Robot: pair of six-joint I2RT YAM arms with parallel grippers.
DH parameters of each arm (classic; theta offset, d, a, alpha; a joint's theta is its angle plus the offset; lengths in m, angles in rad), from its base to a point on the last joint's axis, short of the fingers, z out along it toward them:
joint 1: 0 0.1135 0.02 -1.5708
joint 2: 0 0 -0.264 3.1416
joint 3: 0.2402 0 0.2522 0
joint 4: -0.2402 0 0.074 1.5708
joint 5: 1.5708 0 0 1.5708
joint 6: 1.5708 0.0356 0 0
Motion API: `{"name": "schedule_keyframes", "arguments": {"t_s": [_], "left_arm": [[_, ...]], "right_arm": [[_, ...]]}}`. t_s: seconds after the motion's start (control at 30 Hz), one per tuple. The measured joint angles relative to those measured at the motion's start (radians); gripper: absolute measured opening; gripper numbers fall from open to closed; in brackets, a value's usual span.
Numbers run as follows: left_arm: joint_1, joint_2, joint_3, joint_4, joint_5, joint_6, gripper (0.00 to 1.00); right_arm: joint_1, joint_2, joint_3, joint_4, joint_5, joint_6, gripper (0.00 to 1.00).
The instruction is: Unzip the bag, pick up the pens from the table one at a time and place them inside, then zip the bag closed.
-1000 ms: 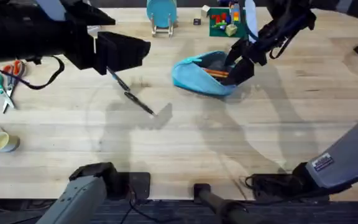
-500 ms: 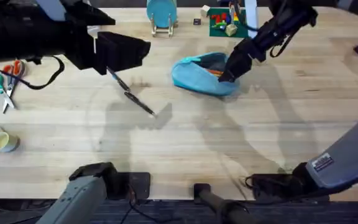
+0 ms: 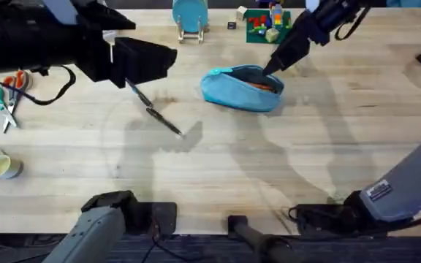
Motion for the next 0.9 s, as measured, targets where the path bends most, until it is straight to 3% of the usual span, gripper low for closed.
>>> {"name": "schedule_keyframes", "arguments": {"t_s": [0.23,0.57,0.9], "left_arm": [[0.0,0.0,0.0,0.0,0.0,0.0,0.994],[0.0,0.0,0.0,-0.004,0.0,-0.011,0.993],[0.0,0.0,0.0,-0.007,0.0,-0.041,0.993]], "right_arm": [[0.0,-0.014,0.029,-0.032,0.031,0.004,0.997],[0.0,-0.17,0.031,-0.024,0.138,0.064,0.997],[0.0,-0.233,0.033,-0.021,0.217,0.135,0.997]]}}
